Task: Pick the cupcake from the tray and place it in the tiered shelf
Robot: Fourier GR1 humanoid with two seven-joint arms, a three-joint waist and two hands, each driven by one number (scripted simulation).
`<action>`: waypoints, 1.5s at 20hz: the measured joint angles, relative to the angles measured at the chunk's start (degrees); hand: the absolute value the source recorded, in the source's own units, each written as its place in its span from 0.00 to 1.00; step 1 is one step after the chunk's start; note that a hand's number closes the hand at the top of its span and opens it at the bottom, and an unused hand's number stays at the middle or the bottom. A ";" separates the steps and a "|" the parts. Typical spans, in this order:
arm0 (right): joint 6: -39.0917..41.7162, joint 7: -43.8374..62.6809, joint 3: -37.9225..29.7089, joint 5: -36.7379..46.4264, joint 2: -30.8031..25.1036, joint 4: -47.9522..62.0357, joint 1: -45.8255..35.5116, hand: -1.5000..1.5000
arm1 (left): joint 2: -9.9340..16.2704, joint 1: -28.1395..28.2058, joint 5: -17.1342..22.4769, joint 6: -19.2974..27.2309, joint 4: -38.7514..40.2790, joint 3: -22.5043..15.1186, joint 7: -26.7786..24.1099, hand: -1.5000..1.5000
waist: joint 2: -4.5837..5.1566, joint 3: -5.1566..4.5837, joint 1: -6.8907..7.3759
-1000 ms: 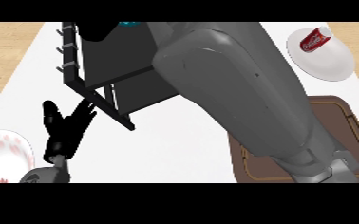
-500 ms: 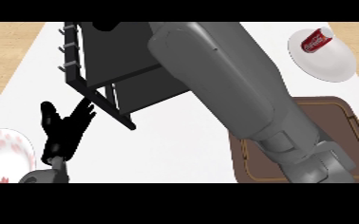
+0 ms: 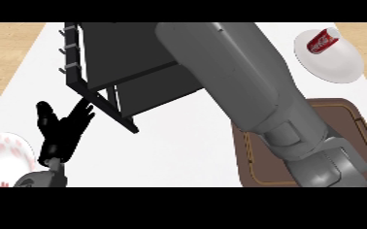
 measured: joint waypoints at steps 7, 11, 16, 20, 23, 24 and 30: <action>-2.17 0.70 -1.01 -0.55 0.20 0.85 0.35 0.00 | -0.94 -0.82 -0.93 0.51 0.98 -0.44 -0.10 0.50 | -0.12 0.02 -0.15; -6.42 1.96 -4.54 -3.29 0.36 -0.09 0.74 0.00 | -1.35 0.20 -1.41 0.47 1.14 -0.77 -1.11 0.50 | -0.11 0.03 -0.15; -10.82 1.03 -8.30 -9.52 0.48 -0.39 0.99 0.00 | -1.46 -0.76 -1.61 0.62 1.66 -0.59 -1.01 0.50 | -0.02 0.03 0.13; -14.01 0.85 -11.55 -14.69 0.33 -1.29 0.61 0.00 | -1.37 -0.57 -1.83 0.61 1.37 -0.60 -0.93 0.50 | -0.04 0.03 0.18; -17.13 0.81 -14.05 -16.26 0.10 -1.72 0.17 0.00 | -1.67 -0.68 -1.83 0.92 0.66 -0.69 -0.21 0.50 | -0.09 0.03 -0.01; -18.43 0.91 -14.92 -16.28 -0.27 -1.47 -0.17 0.00 | -1.88 -0.26 -1.82 0.96 0.28 -0.79 -0.31 0.50 | -0.08 0.03 0.00; -22.23 2.32 -17.80 -14.86 -5.95 -2.44 1.10 0.00 | -1.49 0.84 -1.30 0.56 -0.63 -0.10 0.00 0.50 | -0.23 0.03 -0.62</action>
